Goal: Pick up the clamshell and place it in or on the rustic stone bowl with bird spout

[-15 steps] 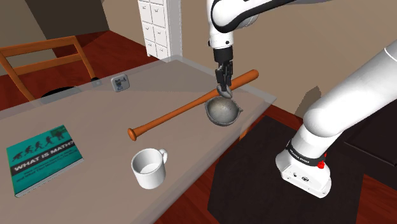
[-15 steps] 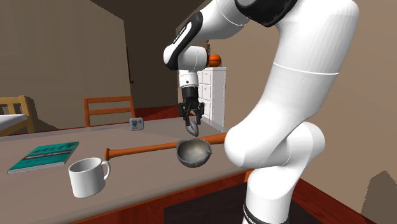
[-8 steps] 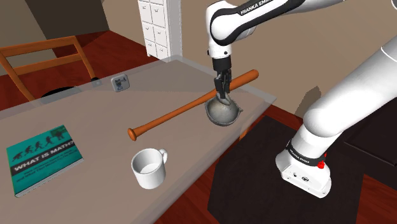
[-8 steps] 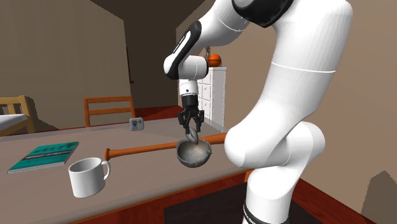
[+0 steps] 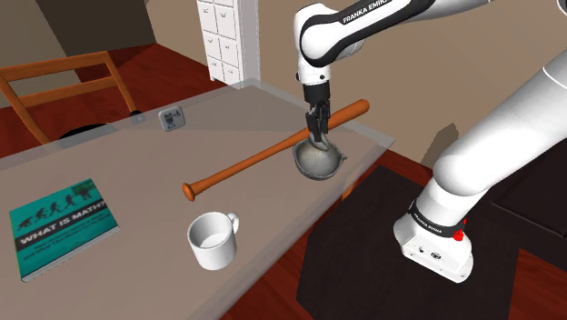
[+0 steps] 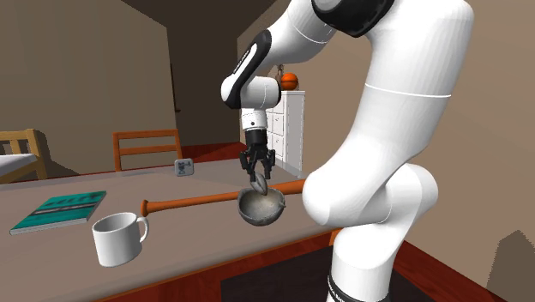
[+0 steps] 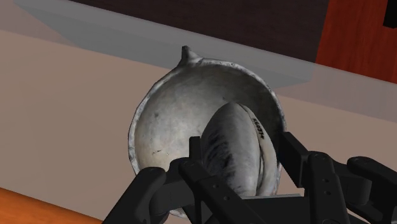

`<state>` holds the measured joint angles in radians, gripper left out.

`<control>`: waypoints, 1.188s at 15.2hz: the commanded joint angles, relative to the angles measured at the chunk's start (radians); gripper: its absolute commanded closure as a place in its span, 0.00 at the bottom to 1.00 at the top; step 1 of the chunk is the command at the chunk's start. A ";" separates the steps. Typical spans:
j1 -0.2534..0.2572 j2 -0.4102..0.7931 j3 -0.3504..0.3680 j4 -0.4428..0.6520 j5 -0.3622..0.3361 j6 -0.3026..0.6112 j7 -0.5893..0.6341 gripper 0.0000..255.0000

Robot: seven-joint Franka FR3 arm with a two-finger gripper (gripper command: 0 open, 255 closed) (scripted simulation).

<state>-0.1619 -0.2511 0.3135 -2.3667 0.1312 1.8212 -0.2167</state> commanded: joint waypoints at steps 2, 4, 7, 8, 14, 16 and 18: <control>0.000 0.000 0.000 0.000 0.000 0.000 0.000 0.00; 0.000 0.000 0.000 0.000 0.000 0.000 0.000 0.00; -0.002 -0.001 -0.003 0.033 -0.003 -0.034 0.001 0.00; -0.004 -0.001 -0.005 0.066 -0.005 -0.067 0.002 0.00; -0.007 0.003 -0.009 0.129 -0.011 -0.126 0.004 0.00; -0.007 0.003 -0.009 0.129 -0.011 -0.126 0.004 0.00; -0.007 0.003 -0.009 0.129 -0.011 -0.126 0.004 0.00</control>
